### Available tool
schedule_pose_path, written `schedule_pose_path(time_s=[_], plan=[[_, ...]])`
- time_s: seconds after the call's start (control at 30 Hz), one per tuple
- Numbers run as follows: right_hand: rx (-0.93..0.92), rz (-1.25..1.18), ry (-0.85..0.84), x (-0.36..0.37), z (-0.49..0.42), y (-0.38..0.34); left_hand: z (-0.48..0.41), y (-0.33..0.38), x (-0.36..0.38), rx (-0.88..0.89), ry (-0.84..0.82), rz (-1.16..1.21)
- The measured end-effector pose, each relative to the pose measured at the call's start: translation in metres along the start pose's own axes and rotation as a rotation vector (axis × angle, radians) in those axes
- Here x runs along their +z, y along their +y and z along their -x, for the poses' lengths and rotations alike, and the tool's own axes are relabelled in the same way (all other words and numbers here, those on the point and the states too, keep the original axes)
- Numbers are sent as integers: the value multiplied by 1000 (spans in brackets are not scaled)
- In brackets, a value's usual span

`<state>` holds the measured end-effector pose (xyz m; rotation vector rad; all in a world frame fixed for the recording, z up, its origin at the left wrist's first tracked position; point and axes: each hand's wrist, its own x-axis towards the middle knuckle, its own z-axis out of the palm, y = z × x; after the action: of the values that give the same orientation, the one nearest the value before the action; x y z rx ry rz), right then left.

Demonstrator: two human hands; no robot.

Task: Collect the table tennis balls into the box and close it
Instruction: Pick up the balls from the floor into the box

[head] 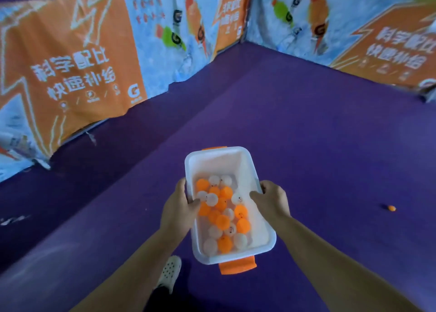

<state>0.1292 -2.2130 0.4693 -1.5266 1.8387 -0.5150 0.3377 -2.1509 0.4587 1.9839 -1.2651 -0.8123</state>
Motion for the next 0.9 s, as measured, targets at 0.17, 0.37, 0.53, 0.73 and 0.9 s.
schedule_pose_path(time_s=[0.17, 0.37, 0.53, 0.73, 0.9], plan=[[165, -94, 184, -12, -39, -2, -84, 34, 18, 131, -186, -12], [380, -181, 437, -26, -66, -9, -163, 80, 41, 304, -409, -43], [543, -266, 639, -43, -67, 13, -189, 119, 88, 430, -593, -50], [702, -326, 805, -80, -68, 68, -188, 161, 175, 481, -795, -96], [804, -426, 846, -124, -92, 129, -188, 207, 256, 528, -886, -168]])
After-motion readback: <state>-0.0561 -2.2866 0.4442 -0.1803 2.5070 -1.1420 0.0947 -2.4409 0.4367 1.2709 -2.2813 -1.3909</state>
